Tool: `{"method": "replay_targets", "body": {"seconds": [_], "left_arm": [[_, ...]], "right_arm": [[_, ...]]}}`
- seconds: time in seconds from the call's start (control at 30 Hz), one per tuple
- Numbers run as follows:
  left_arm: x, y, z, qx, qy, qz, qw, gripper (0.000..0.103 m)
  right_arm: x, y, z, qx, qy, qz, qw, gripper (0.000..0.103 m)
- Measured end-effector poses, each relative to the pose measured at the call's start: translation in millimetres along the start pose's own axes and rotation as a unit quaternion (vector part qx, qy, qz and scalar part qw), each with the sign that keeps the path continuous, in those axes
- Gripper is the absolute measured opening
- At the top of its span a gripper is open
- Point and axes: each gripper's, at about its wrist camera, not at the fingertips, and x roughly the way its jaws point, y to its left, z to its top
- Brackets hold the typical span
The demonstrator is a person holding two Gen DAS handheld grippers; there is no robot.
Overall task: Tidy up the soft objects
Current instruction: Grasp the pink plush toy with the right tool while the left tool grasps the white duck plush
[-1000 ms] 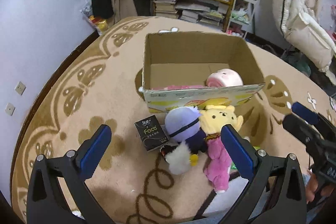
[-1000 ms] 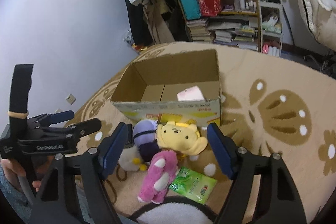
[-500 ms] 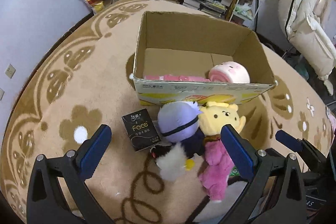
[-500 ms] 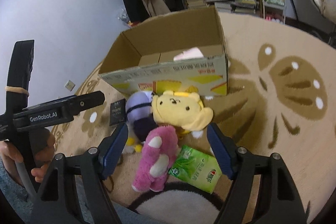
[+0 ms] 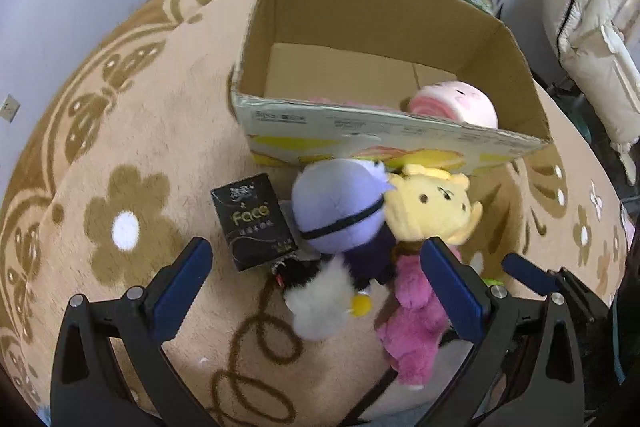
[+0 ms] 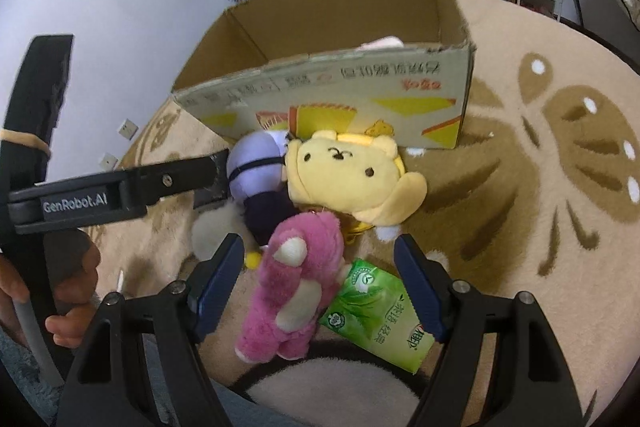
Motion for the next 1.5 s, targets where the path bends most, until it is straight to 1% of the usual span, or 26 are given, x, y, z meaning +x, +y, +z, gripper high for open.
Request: {"method": "replay_targets", "body": {"seconds": [0.1,0.27,0.33,0.4,0.47,0.57,0.7,0.73,0.8,0.87,0.93,0.97,1.0,1.2,1.27,1.3,1.33,1.37,1.4,1.43,1.5], "left_arm": [[5.1,-1.5,-0.6,0.005,-0.002,0.017,0.9998,0.103],[18.5,-0.4,-3.3,-0.006,0.025,0.011,0.9996,0.103],[22.0,0.1,-4.0,-0.007,0.026,0.018,0.9995,0.103],[25.8,0.8,-4.3,-0.01,0.033,0.028,0.999,0.103],[30.2,0.7,-5.7,-0.01,0.041,0.027,0.9987,0.103],[37.5,-0.3,-9.0,-0.012,0.061,0.018,0.9979,0.103],[40.4,0.5,-11.5,-0.016,0.071,0.019,0.9972,0.103],[41.6,0.8,-12.4,-0.017,0.076,0.02,0.9968,0.102],[44.2,0.8,-14.6,-0.015,0.085,0.016,0.9961,0.101],[46.7,-0.5,-15.6,-0.015,0.091,0.011,0.9957,0.097],[47.1,-1.5,-15.5,-0.013,0.093,0.011,0.9955,0.095],[48.1,-2.8,-16.2,-0.013,0.095,0.01,0.9954,0.094],[48.6,-3.2,-16.6,-0.013,0.097,0.007,0.9952,0.094],[57.6,-1.3,-17.1,-0.026,0.119,0.006,0.9926,0.094],[59.6,1.5,-17.5,-0.033,0.124,0.001,0.9917,0.093],[60.2,3.1,-20.2,-0.033,0.126,0.001,0.9915,0.089],[61.0,2.9,-20.8,-0.031,0.128,0.004,0.9913,0.081],[62.5,4.2,-22.8,-0.027,0.131,0.007,0.9909,0.079],[64.2,3.3,-23.8,-0.023,0.136,0.01,0.9904,0.074],[66.2,2.4,-25.2,-0.02,0.14,0.012,0.9898,0.063],[72.1,-1.9,-30.3,-0.018,0.151,0.008,0.9883,0.049]], "right_arm": [[5.3,-0.3,-0.7,-0.005,0.005,-0.004,1.0,0.081],[12.9,-2.0,-0.7,-0.007,0.012,-0.008,1.0,0.081],[15.0,-1.6,-0.4,-0.009,0.017,-0.012,1.0,0.081],[18.5,-1.1,-0.5,-0.006,0.02,-0.005,1.0,0.081],[22.0,-1.5,-1.3,-0.006,0.023,-0.003,1.0,0.081],[28.6,1.0,-1.6,-0.012,0.022,-0.015,1.0,0.081],[34.6,2.7,-1.4,-0.011,0.023,-0.018,1.0,0.081],[36.3,2.6,-1.4,-0.009,0.025,-0.014,1.0,0.076],[39.1,2.7,-1.6,-0.003,0.03,-0.001,1.0,0.07],[40.7,3.9,-2.4,-0.003,0.03,0.003,1.0,0.066],[40.8,7.0,-3.5,-0.01,0.03,0.01,0.999,0.057],[41.9,9.7,-4.4,-0.015,0.032,0.013,0.999,0.054],[43.0,12.5,-5.2,-0.021,0.033,0.012,0.999,0.047],[34.8,22.4,-6.4,-0.033,0.014,-0.012,0.999,0.038],[29.4,20.4,-5.6,-0.033,0.002,-0.018,0.999,0.031],[24.7,21.5,-5.2,-0.036,-0.009,-0.021,0.999,0.023],[20.9,21.2,-4.3,-0.037,-0.017,-0.023,0.999,0.021],[17.1,19.3,-3.6,-0.037,-0.021,-0.022,0.999,0.02],[15.6,18.2,-3.1,-0.037,-0.023,-0.022,0.999,0.019],[15.0,16.2,-3.0,-0.036,-0.022,-0.021,0.999,0.019],[14.7,15.4,-3.1,-0.032,-0.023,-0.02,0.999,0.018]]}}
